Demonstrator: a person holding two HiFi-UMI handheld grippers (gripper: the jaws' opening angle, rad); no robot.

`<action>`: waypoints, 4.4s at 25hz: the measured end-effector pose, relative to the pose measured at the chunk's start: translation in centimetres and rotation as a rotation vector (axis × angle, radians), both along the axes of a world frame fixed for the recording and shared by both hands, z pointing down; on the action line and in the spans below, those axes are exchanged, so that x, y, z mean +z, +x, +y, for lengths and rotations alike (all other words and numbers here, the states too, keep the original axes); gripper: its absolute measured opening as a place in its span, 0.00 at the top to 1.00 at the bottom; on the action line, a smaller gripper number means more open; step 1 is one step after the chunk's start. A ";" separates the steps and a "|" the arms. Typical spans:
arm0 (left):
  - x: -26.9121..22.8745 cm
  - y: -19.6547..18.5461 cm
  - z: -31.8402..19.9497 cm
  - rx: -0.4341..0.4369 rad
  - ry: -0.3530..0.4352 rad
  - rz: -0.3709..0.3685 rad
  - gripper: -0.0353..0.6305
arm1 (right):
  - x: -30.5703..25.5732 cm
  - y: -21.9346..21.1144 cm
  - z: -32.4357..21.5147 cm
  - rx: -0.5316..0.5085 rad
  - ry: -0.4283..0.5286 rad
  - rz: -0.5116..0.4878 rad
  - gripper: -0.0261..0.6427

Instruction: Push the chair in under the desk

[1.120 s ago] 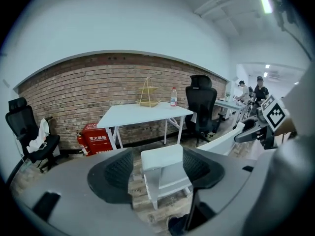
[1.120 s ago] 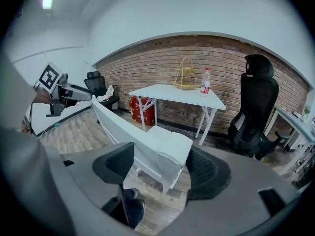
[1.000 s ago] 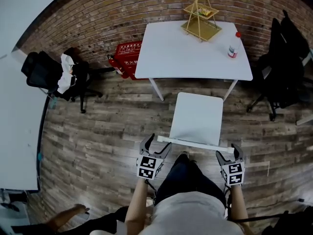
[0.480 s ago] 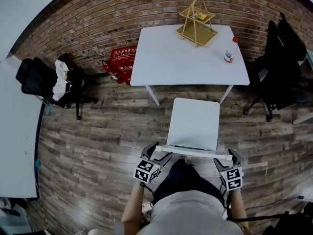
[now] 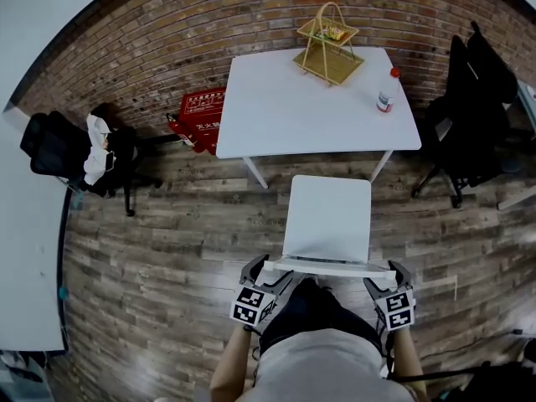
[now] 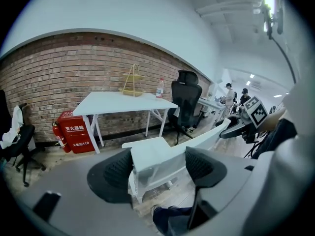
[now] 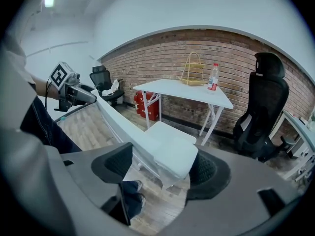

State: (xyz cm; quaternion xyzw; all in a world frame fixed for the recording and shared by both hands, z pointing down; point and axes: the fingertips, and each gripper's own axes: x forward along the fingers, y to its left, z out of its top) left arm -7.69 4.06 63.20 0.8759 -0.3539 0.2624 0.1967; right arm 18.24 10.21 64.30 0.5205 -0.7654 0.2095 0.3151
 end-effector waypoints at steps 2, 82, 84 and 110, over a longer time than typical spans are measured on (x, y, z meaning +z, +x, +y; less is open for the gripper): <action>-0.1 0.0 -0.2 -0.002 0.002 -0.002 0.43 | -0.1 0.0 -0.2 0.003 -0.005 -0.001 0.45; -0.3 4.1 -35.1 -0.138 0.033 -0.016 0.42 | 0.3 5.1 -38.2 -0.123 0.021 0.024 0.45; -0.4 4.2 -35.6 -0.132 0.033 -0.016 0.42 | 0.2 5.1 -38.6 -0.120 0.024 0.025 0.45; -5.8 2.5 -36.5 -0.172 0.127 0.049 0.43 | -5.4 5.0 -38.2 -0.017 0.208 0.092 0.45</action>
